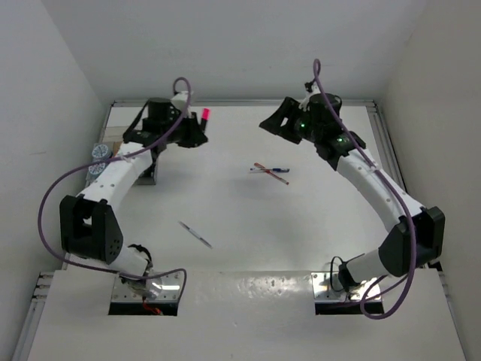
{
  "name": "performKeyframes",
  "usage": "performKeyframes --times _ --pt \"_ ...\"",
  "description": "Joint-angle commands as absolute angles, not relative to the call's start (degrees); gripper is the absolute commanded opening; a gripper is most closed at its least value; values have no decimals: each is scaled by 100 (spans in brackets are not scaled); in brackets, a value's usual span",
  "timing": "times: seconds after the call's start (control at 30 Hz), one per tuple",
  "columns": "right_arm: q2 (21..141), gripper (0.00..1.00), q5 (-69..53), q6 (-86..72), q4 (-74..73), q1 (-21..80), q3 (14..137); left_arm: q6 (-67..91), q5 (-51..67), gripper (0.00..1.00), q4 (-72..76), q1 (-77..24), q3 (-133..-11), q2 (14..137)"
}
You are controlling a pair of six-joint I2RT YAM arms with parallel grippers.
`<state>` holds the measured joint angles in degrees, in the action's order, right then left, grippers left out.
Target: Sort the stationery into containers
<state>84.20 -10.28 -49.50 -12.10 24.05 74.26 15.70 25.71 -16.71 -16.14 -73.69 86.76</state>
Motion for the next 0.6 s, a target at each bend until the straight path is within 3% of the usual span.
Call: performKeyframes --times 0.0,0.13,0.57 --pt "8095 62 -1169 -4519 -1186 1970 7234 968 1689 0 -2353 -784 -7566 8454" --pt "8156 61 -1257 -3982 -1405 1679 7014 187 1082 0 -3539 -107 -7936 8955" --pt "8973 52 -1187 -3041 -1775 774 6829 -360 62 0 -3892 905 -7900 10027"
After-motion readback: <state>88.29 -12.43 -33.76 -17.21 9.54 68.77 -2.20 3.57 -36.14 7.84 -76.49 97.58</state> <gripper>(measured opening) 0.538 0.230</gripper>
